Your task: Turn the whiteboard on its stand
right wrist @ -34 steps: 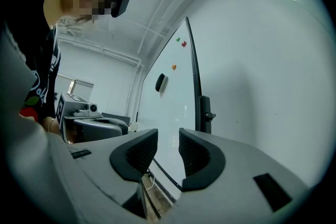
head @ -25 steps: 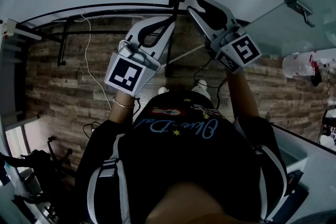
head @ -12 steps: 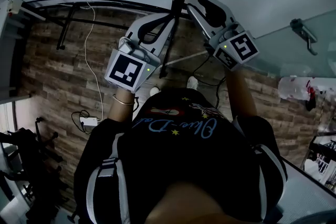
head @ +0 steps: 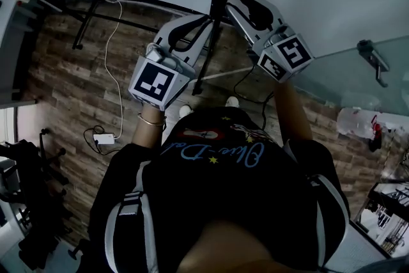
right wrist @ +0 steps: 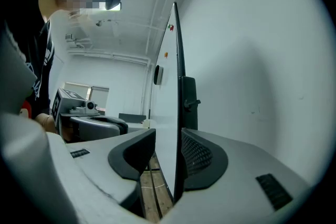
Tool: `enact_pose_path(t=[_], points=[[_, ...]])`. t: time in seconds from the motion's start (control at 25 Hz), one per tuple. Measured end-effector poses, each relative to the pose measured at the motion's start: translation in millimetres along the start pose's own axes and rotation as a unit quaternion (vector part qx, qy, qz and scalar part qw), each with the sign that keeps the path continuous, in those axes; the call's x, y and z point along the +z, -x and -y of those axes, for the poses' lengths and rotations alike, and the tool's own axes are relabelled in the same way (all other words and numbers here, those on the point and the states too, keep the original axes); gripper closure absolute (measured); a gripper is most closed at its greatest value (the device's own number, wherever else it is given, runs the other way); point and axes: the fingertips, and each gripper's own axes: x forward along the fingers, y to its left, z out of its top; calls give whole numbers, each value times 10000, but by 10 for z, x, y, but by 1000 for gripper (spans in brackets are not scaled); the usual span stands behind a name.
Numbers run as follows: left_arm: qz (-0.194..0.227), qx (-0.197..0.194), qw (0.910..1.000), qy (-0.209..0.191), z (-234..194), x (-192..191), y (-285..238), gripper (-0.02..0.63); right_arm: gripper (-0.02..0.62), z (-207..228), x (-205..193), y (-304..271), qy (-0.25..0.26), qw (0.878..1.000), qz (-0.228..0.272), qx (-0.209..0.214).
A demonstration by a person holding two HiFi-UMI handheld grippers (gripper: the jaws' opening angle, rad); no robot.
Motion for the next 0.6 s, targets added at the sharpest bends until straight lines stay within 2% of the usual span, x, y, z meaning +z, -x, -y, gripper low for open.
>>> enact_pose_path(t=[0.12,0.6], points=[[-144,26,9999,-65,-27,-37,-40,541,442,58,-28,-59,-2,10000,-28,58],[-174,101,9997,-157,-123,-65,-144,534,409,267,-132,-246,-182,9998,-74,1]])
